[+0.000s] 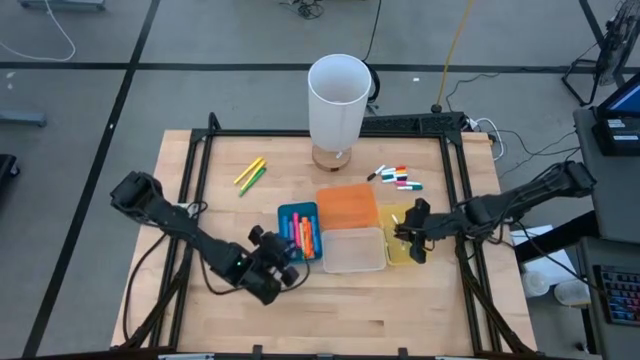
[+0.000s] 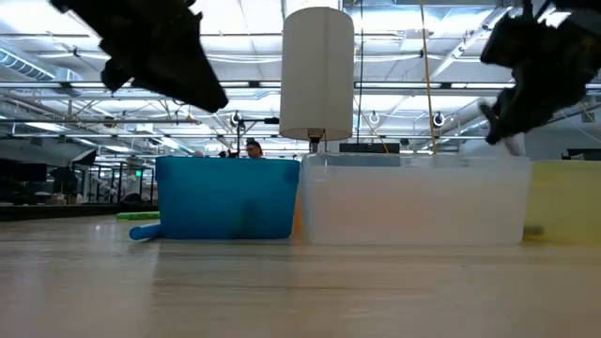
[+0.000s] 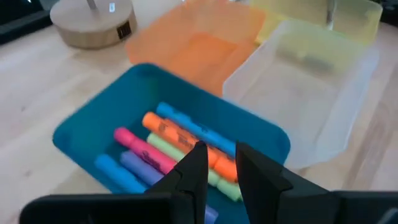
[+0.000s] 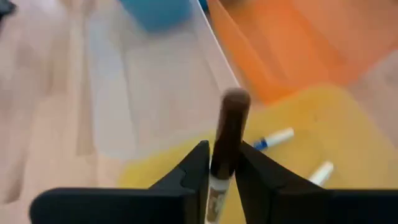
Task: Pick & Place Markers
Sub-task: Put the brown marker pen into the yellow bin, then put the blue marker pen into the yellow bin
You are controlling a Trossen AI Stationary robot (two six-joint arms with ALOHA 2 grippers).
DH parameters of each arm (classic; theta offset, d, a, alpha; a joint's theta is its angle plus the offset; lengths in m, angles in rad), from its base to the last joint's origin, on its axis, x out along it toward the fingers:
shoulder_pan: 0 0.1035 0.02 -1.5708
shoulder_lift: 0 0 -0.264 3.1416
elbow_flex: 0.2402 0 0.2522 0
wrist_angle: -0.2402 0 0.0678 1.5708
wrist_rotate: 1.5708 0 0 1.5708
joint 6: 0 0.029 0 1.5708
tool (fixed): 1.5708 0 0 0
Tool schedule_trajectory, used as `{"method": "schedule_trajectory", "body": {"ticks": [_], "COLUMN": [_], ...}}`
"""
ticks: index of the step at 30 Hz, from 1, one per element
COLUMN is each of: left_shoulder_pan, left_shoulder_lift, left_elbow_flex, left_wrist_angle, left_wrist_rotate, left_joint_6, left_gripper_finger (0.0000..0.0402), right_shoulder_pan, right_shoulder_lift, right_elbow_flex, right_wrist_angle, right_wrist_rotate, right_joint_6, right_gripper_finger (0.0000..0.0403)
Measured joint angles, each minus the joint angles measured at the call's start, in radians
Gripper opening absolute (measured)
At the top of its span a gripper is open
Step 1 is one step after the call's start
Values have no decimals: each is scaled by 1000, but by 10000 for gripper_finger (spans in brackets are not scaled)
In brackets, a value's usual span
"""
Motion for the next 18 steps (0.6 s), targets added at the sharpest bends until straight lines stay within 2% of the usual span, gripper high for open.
{"method": "schedule_trajectory", "body": {"ticks": [7,11,14,16,18], "left_shoulder_pan": [-82,-101,-111,-124,-143], "left_shoulder_lift": [0,0,2,18,41], "left_elbow_flex": [-56,-86,-113,-136,-157], "left_wrist_angle": [-4,38,51,111,212], "left_wrist_rotate": [-77,6,108,111,105], "left_joint_6": [-170,-190,-190,-176,-99], "left_gripper_finger": [88,88,88,88,88], "right_shoulder_pan": [0,0,0,0,0], "right_shoulder_lift": [-1,-8,-18,-23,-23], "right_elbow_flex": [-47,-47,-47,-47,-47], "right_wrist_angle": [153,304,415,472,521], "right_wrist_rotate": [2,-5,-66,-123,-170], "right_joint_6": [-54,-125,-169,-184,-185], "right_gripper_finger": [125,177,209,223,230]}}
